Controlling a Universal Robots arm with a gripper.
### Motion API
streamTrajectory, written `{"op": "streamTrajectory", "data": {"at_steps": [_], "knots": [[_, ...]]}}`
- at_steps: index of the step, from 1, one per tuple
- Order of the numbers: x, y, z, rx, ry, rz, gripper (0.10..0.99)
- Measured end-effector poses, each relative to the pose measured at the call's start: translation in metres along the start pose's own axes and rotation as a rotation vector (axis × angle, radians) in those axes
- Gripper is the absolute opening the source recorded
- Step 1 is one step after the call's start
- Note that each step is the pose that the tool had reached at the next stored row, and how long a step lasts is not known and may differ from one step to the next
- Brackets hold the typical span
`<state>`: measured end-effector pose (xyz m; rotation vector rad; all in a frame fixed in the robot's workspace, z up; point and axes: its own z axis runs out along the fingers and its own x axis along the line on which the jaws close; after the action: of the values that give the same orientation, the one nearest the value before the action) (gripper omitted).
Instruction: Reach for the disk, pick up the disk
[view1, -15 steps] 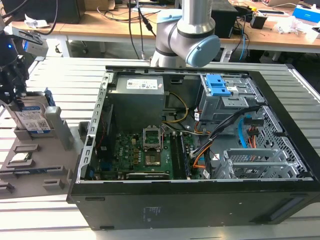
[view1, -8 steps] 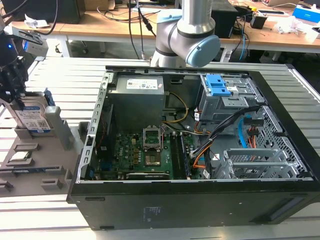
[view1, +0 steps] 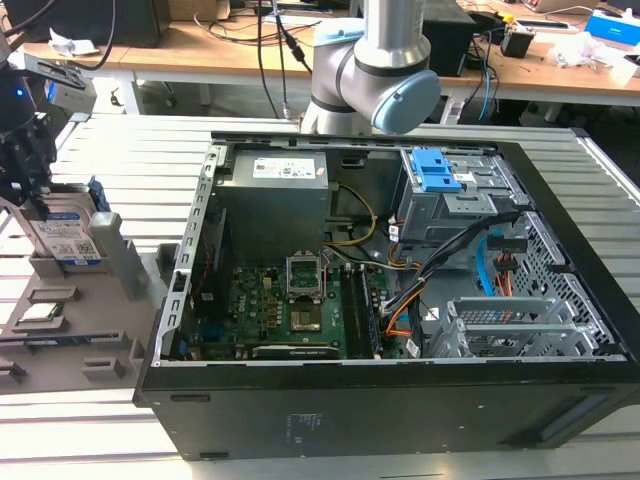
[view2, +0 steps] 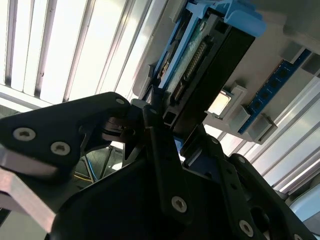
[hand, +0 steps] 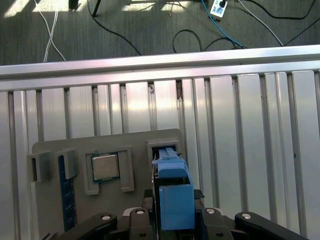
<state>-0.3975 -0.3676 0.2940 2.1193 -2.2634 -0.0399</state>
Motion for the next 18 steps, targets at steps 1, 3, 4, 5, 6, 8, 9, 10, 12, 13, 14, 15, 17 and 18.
{"op": "streamTrajectory", "data": {"at_steps": [1, 3, 4, 5, 6, 8, 9, 10, 12, 13, 14, 15, 17, 18], "knots": [[0.0000, 0.0000, 0.0000, 0.000, 0.0000, 0.000, 0.369], [0.0000, 0.0000, 0.0000, 0.000, 0.0000, 0.000, 0.369], [0.0000, 0.0000, 0.0000, 0.000, 0.0000, 0.000, 0.369], [0.0000, 0.0000, 0.0000, 0.000, 0.0001, 0.000, 0.369], [0.0000, 0.0000, 0.0001, 0.000, 0.0000, 0.000, 0.369], [0.0000, 0.0000, 0.0001, 0.000, 0.0000, 0.000, 0.369], [0.0000, 0.0000, 0.0001, 0.000, 0.0000, 0.000, 0.369], [0.0000, 0.0000, 0.0001, 0.000, 0.0000, 0.000, 0.369], [0.0000, 0.0000, -0.0016, 0.000, -0.0003, 0.000, 0.369], [0.0000, 0.0001, -0.0035, 0.000, -0.0001, 0.000, 0.369], [0.0000, 0.0002, -0.0059, 0.000, -0.0001, 0.000, 0.369], [0.0001, 0.0003, -0.0073, 0.000, 0.0000, 0.000, 0.369], [0.0001, 0.0004, -0.0102, 0.000, 0.0000, 0.000, 0.369], [0.0001, 0.0005, -0.0115, 0.000, 0.0000, 0.000, 0.369]]}}
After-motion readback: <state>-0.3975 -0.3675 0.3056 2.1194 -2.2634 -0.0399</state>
